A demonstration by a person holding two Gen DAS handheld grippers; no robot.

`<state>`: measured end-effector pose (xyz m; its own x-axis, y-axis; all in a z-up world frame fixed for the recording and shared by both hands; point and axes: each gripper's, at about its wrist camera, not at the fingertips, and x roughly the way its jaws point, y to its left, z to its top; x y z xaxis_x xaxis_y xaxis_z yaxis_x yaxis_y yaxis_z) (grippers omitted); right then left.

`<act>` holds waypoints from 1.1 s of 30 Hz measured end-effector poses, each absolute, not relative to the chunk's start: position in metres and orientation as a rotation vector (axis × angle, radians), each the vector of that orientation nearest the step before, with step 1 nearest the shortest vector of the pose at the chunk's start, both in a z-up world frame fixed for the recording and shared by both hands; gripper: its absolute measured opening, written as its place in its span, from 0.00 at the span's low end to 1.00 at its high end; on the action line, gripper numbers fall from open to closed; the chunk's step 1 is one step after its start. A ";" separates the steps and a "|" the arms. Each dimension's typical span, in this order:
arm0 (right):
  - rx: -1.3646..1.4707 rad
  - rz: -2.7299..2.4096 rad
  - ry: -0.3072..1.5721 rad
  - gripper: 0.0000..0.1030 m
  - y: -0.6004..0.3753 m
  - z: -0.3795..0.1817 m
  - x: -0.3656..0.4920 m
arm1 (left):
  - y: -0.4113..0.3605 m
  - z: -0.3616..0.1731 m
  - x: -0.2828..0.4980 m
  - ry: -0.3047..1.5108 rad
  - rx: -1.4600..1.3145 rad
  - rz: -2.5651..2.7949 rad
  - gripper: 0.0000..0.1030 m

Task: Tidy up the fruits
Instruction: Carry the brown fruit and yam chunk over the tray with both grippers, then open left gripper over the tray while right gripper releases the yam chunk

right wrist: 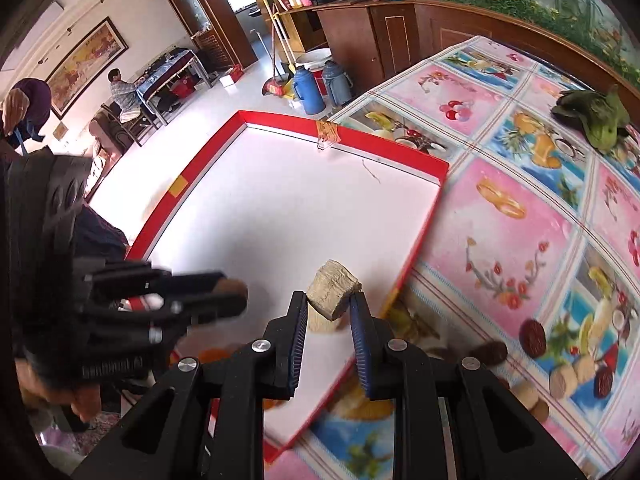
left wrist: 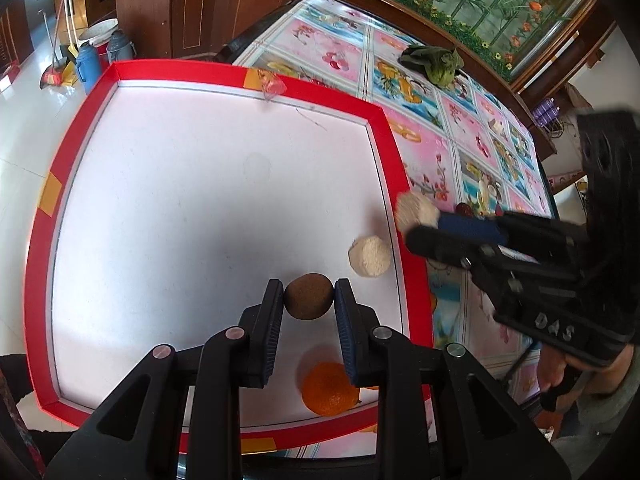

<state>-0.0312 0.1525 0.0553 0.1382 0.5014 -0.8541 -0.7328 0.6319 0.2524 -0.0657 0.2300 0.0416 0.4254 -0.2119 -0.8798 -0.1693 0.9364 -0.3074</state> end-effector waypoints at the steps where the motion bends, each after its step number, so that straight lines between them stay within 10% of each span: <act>1: -0.251 0.903 1.127 0.21 0.157 0.052 -0.028 | 0.229 0.039 -0.066 1.145 -0.378 -0.033 0.23; 21: -0.292 0.862 1.157 0.34 0.168 0.034 -0.024 | 0.216 0.029 -0.069 1.162 -0.376 -0.062 0.23; 25: -0.290 0.862 1.130 0.44 0.162 0.043 -0.029 | 0.215 0.034 -0.069 1.143 -0.380 -0.056 0.50; 33: -0.206 0.852 1.101 0.56 0.136 0.063 -0.036 | 0.212 0.048 -0.072 1.100 -0.365 -0.035 0.60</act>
<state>-0.0364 0.1358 0.0632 0.1806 0.5013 -0.8462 -0.6931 0.6753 0.2521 -0.0717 0.2117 0.0483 0.4594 -0.2068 -0.8638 -0.1516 0.9400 -0.3056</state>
